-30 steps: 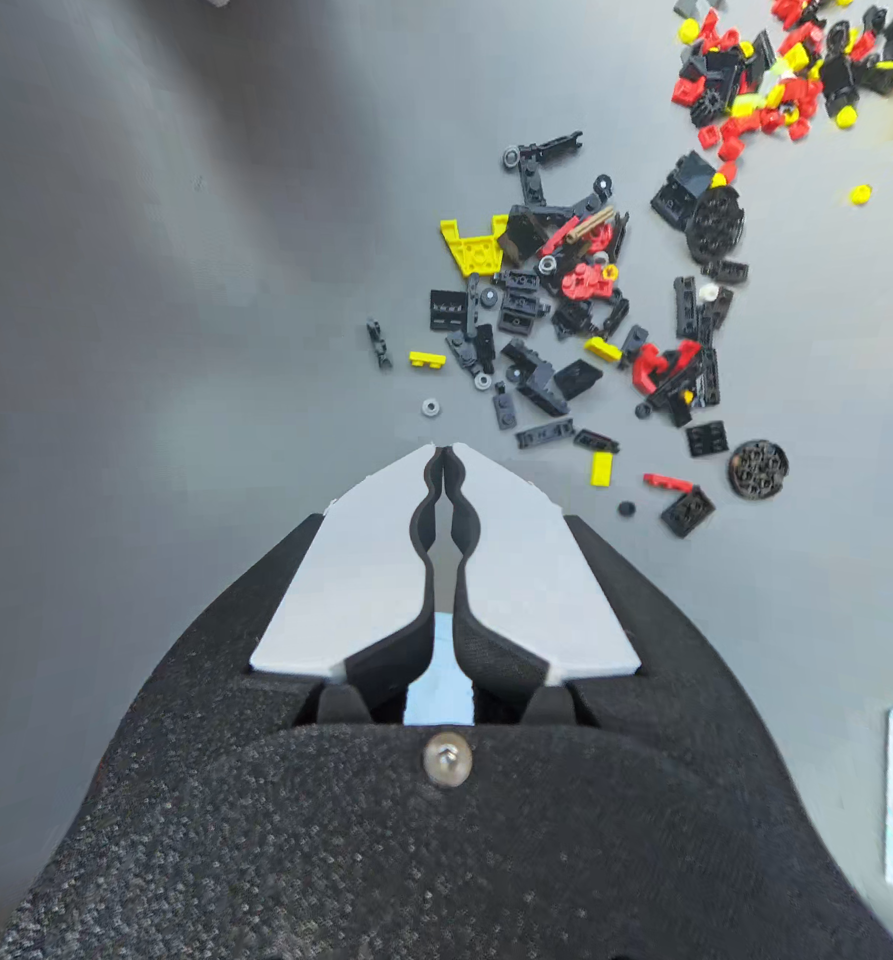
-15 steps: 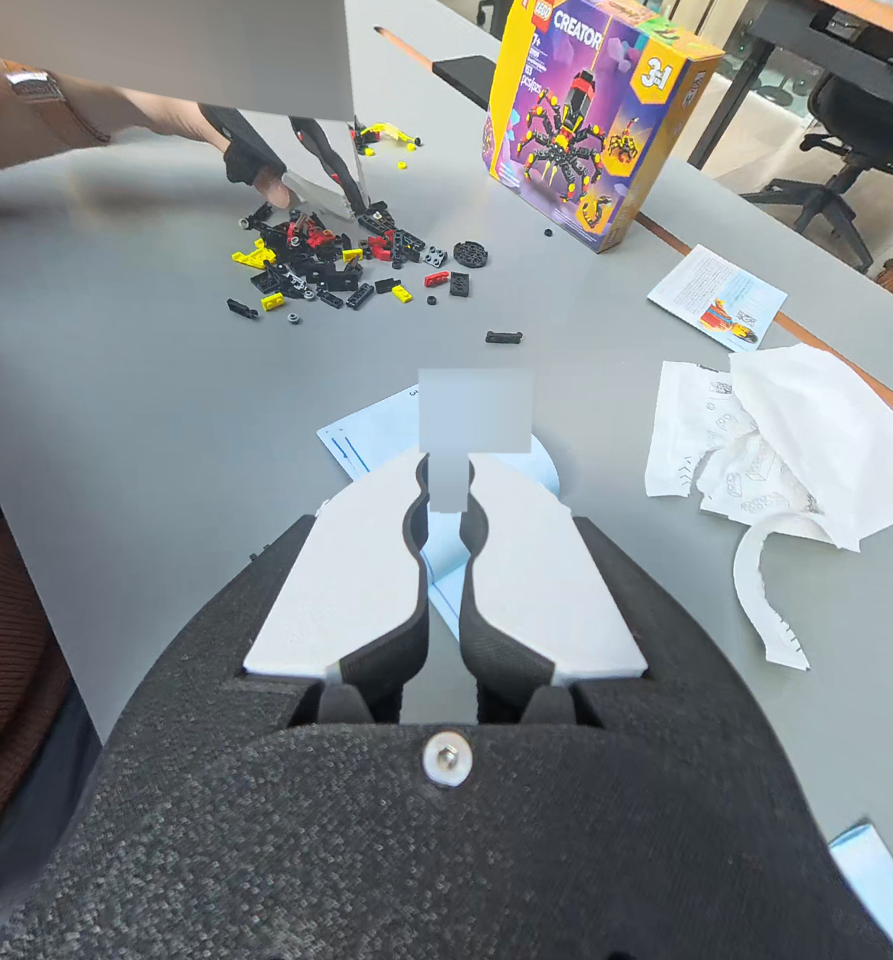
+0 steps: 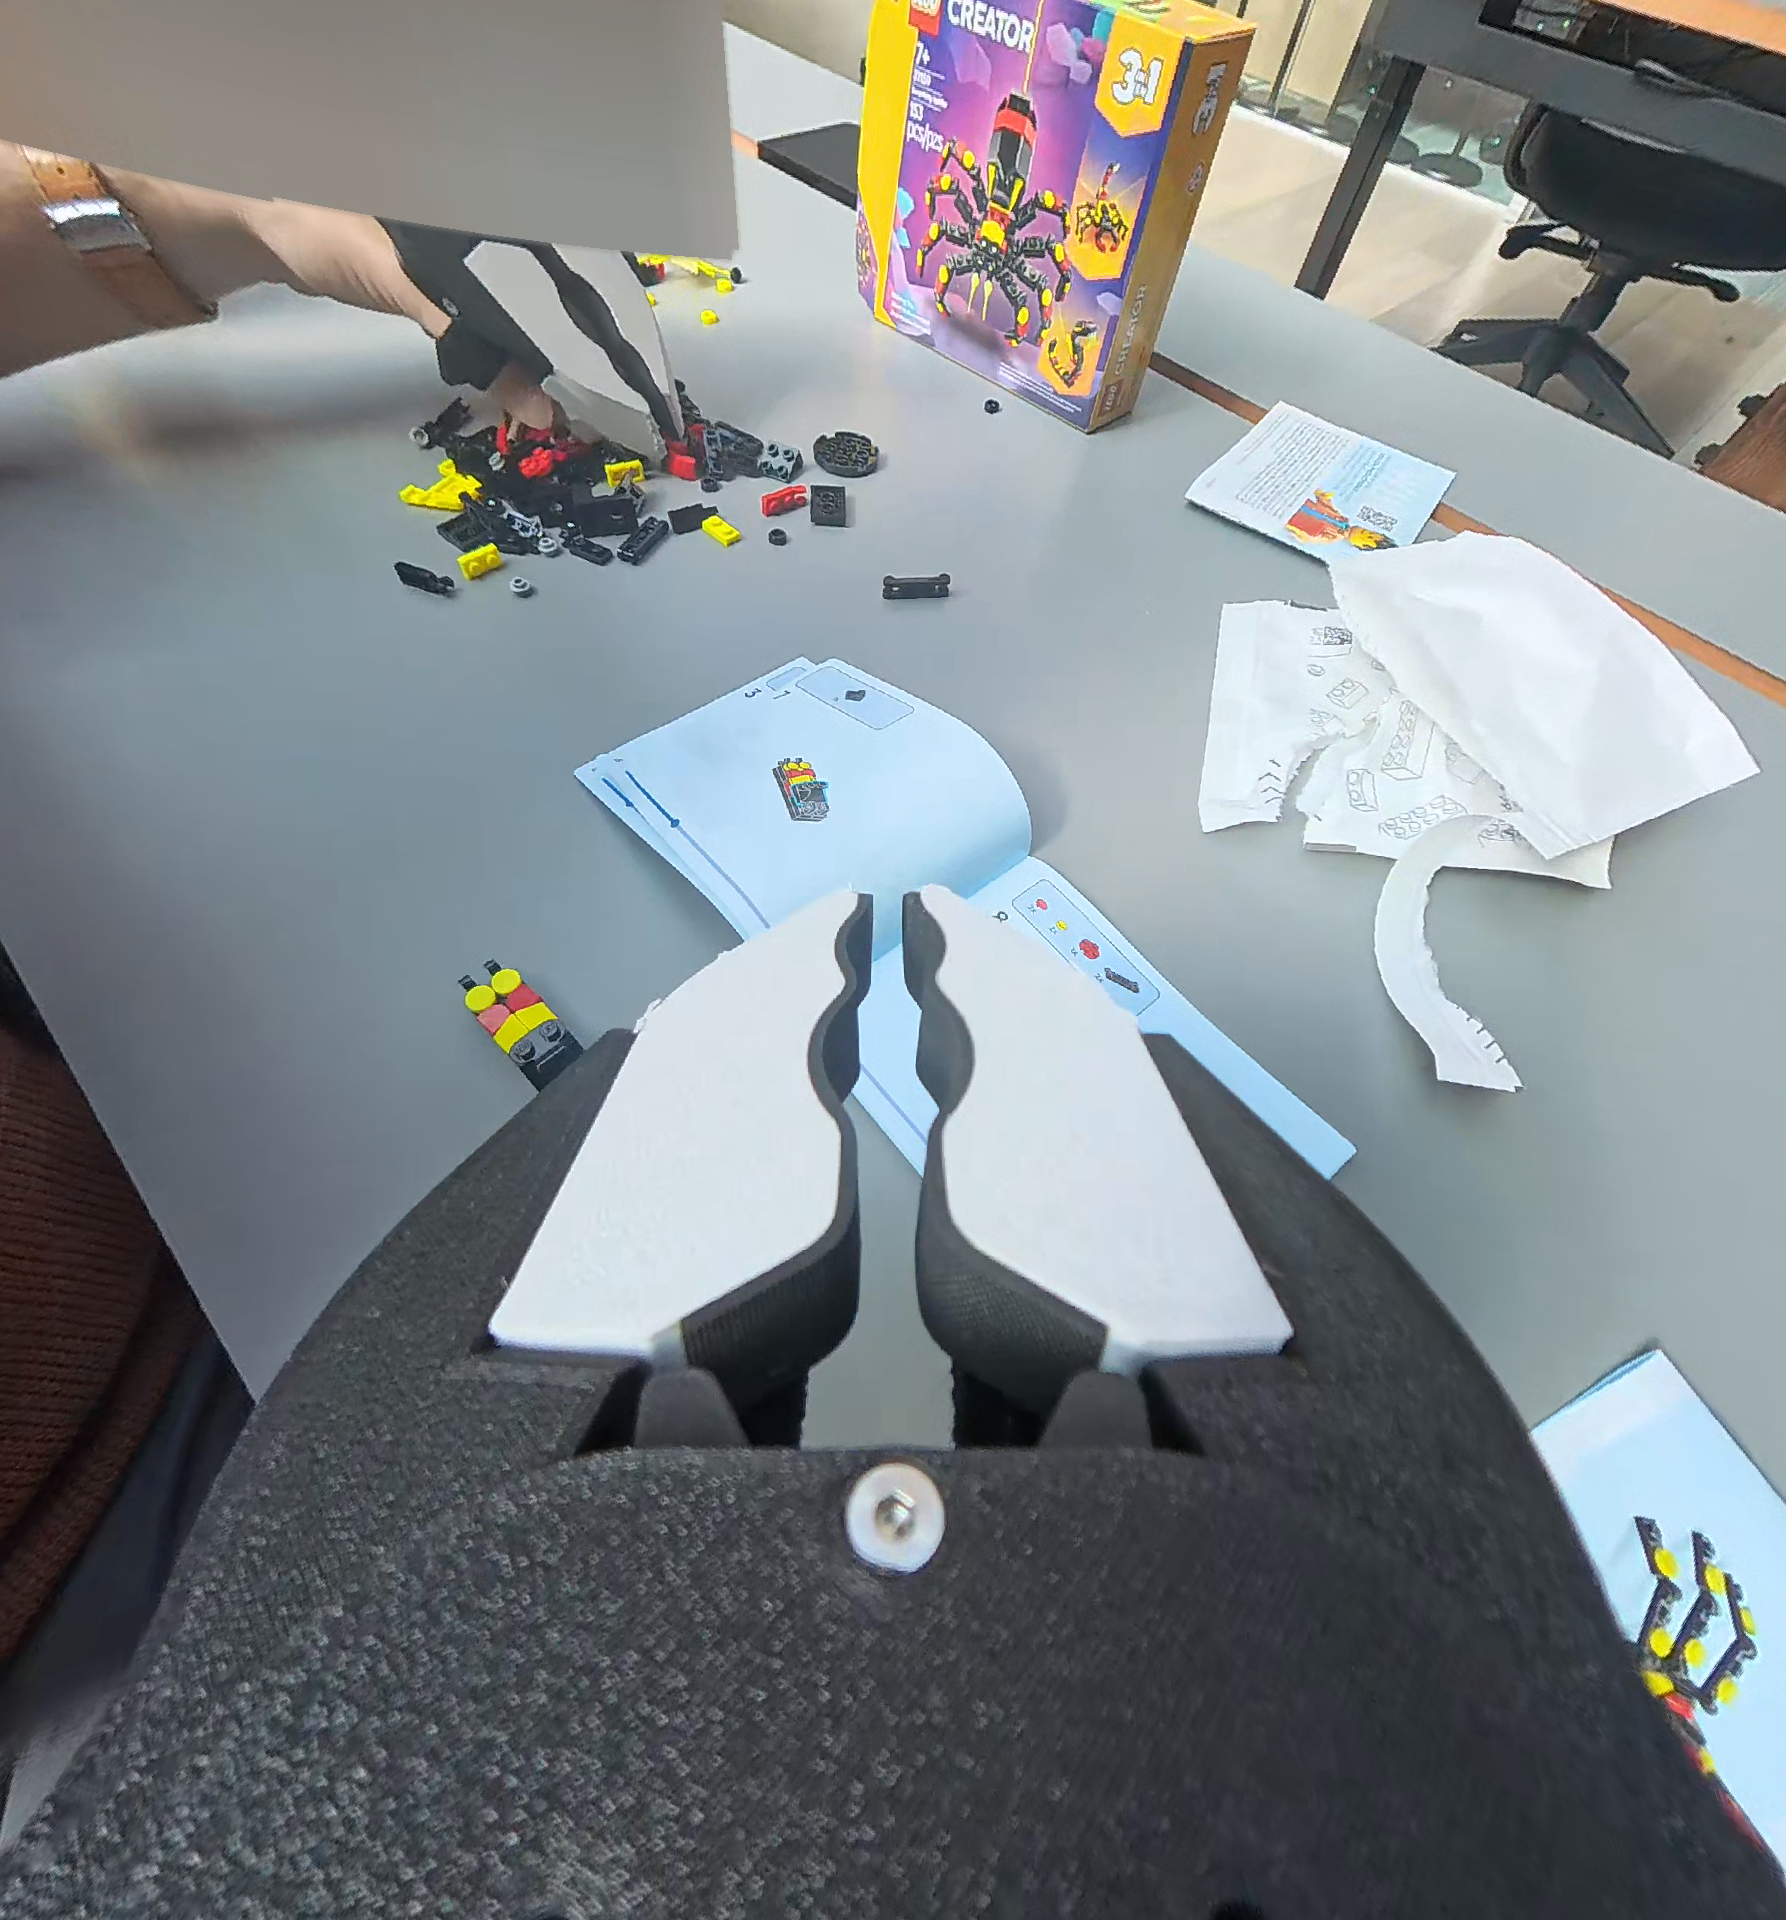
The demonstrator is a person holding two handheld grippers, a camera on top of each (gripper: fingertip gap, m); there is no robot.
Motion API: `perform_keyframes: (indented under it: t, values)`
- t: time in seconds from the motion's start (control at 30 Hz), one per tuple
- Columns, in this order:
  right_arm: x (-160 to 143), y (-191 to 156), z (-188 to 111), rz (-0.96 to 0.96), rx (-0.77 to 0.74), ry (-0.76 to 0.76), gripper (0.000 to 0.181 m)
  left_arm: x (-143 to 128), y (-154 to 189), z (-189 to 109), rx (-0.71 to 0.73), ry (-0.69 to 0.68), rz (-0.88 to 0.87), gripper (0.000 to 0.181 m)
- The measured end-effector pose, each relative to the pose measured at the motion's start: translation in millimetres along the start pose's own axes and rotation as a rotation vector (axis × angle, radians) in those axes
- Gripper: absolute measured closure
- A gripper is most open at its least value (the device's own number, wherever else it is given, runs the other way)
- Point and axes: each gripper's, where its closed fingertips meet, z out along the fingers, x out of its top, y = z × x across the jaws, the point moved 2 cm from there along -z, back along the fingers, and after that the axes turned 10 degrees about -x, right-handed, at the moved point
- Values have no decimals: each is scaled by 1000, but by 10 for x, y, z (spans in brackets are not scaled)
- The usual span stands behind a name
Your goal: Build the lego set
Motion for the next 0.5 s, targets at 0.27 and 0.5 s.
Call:
perform_keyframes:
  t: [0.27, 0.5]
  values:
    - [-114, -63, -119, 23, -9, -7, 177, 308, 416, -242, -1, 73, 116, 174]
    - [-64, -624, 38, 94, 147, -3, 177, 500, 987, 37, 39, 63, 248, 174]
